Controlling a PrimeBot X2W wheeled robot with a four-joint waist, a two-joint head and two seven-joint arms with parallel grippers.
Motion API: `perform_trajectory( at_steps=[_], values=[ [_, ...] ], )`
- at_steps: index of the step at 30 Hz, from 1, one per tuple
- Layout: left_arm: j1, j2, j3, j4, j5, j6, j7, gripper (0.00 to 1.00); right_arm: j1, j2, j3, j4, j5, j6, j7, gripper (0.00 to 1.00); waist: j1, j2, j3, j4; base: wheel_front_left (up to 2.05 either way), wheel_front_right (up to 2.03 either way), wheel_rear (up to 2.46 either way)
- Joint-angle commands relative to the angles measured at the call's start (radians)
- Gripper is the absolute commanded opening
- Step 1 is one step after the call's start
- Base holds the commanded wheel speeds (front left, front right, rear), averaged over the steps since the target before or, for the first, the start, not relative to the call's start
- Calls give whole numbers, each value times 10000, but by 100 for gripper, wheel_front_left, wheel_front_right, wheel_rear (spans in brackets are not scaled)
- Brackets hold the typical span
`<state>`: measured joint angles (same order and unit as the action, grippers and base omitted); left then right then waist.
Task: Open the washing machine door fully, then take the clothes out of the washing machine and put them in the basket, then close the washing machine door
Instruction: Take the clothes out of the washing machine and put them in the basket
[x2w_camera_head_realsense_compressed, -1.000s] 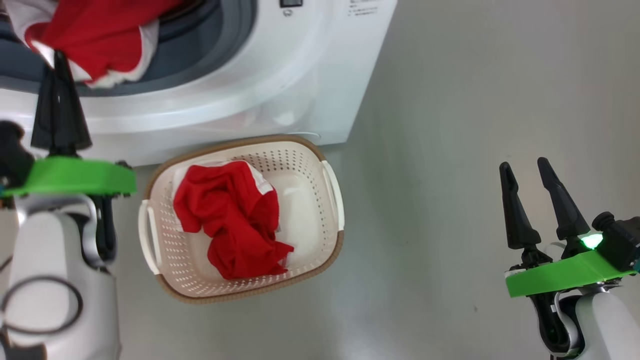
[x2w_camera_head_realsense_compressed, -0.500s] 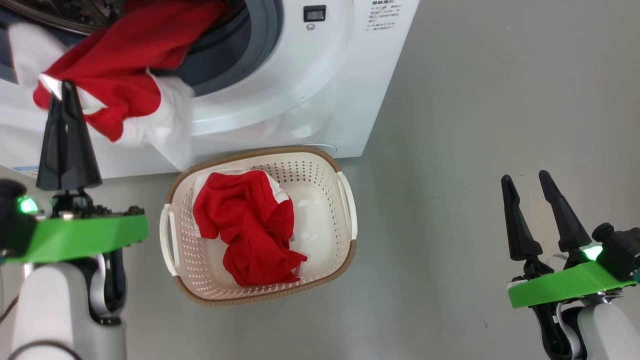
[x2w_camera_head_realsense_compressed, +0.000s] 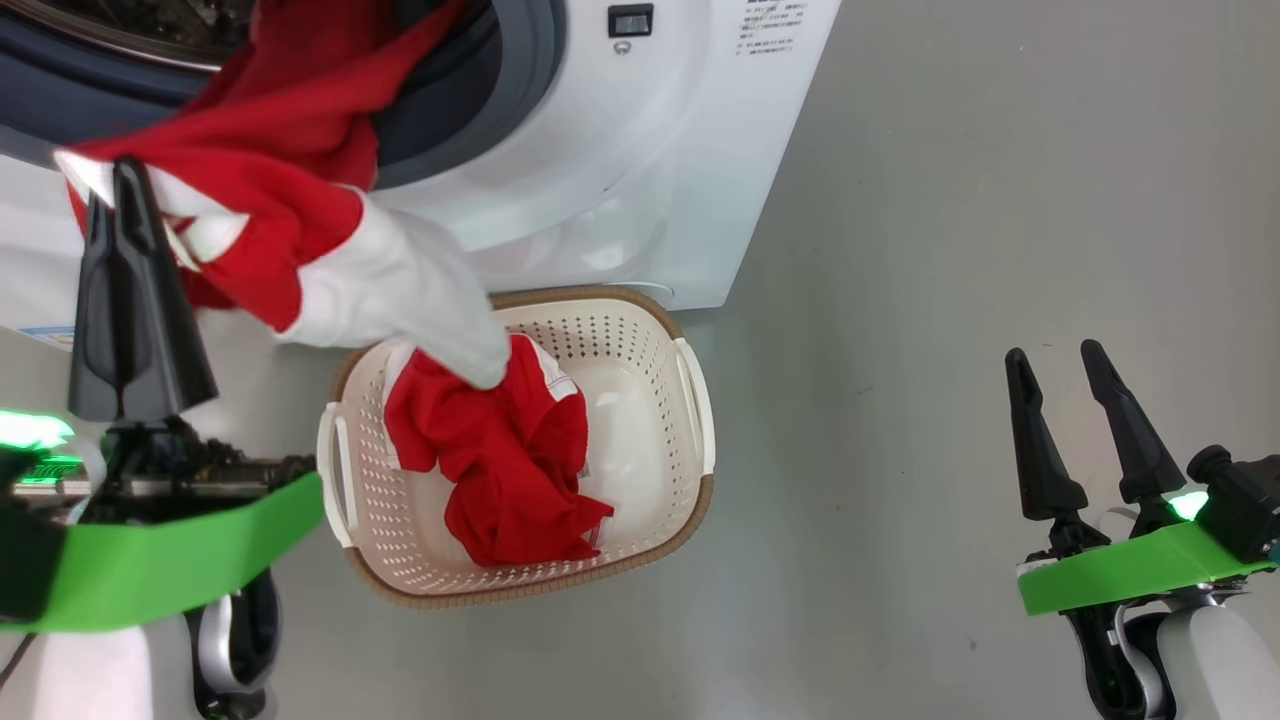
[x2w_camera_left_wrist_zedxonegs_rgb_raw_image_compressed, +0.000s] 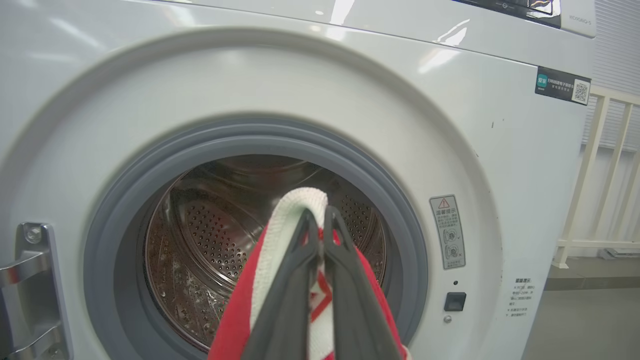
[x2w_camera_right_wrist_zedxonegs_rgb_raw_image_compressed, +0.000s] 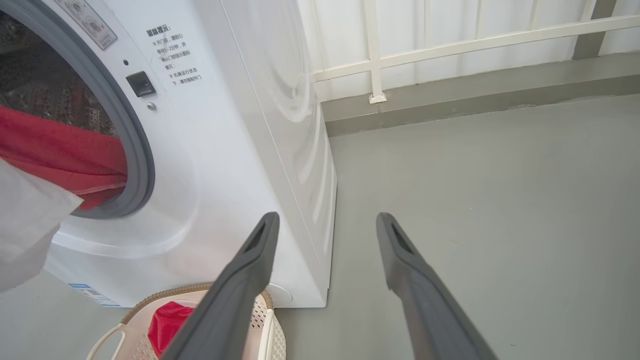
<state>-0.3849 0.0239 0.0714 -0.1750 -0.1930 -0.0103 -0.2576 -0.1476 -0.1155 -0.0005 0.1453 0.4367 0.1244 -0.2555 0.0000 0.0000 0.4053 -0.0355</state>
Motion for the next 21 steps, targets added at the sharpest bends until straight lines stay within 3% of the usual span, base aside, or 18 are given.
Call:
perform_trajectory(
  at_steps=[1, 12, 21],
  values=[
    [151, 265, 242, -453, 102, 105, -42, 0, 31, -68, 154, -250, -47, 63, -63, 100, 0, 0, 25, -21, 0, 0, 0],
    [180, 264, -273, -2385, 541, 558, -42, 0, 3, -64, 163, -257, -31, 63, -63, 100, 0, 0, 122, -31, 0, 0, 0],
    [581, 264, -891, -851, 292, 615, -42, 0, -65, -27, 249, -262, -39, 63, -63, 100, 0, 0, 271, -39, 0, 0, 0]
  ],
)
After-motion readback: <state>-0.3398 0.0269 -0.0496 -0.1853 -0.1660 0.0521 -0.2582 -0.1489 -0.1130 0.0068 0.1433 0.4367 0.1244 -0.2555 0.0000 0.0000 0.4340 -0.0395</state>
